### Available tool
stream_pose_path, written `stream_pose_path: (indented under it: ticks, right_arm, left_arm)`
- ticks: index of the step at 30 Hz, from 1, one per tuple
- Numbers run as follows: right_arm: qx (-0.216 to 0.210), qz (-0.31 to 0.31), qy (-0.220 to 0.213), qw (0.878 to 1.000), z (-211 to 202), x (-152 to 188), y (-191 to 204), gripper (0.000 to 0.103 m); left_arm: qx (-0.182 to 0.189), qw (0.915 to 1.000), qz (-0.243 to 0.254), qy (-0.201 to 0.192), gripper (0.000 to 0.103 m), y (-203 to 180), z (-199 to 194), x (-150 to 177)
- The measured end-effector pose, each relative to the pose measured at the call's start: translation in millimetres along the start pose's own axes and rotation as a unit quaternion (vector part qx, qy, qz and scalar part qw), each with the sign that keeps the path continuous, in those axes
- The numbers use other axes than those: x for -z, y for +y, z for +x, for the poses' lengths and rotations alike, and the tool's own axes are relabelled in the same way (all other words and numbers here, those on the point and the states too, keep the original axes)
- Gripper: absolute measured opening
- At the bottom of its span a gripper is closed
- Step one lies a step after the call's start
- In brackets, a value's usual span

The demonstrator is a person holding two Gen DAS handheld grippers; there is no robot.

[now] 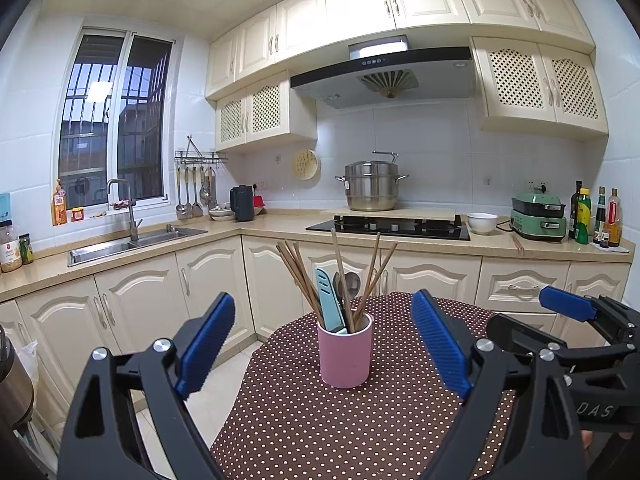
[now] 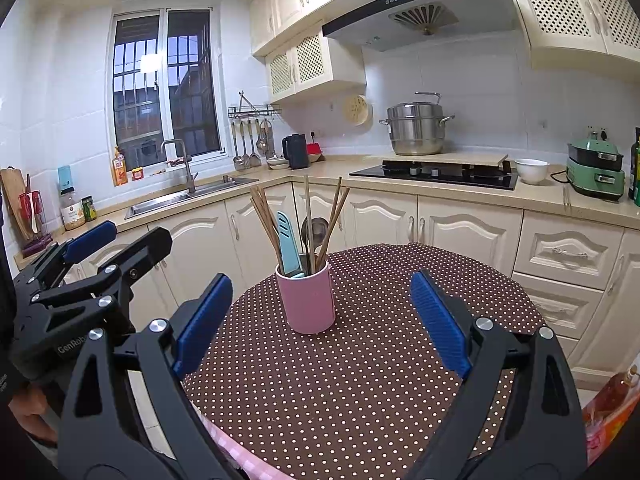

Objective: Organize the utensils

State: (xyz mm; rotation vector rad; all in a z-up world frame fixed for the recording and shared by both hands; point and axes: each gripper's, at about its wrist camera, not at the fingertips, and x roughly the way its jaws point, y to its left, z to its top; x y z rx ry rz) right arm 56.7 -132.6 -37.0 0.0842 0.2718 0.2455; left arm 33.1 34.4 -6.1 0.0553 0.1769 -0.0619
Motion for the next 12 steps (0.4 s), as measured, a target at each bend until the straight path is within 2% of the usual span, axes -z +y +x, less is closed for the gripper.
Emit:
stream_pose_path:
  ticks: [4, 8, 12]
  right_arm:
    - [0.0, 0.006, 0.01, 1.0, 5, 6, 5, 0.089]
    - [0.002, 0.011, 0.026, 1.0, 15, 10, 6, 0.089]
    - [0.011, 0.016, 0.054, 0.998, 33, 16, -3, 0.089]
  left_arm:
    - [0.0, 1.0, -0.001, 0.01, 0.088, -1, 9, 2]
    - [0.001, 0.9993, -0.003, 0.037, 0.088, -1, 25, 7]
    - [0.0, 0.9961, -0.001, 0.088, 0.088, -2, 53, 20]
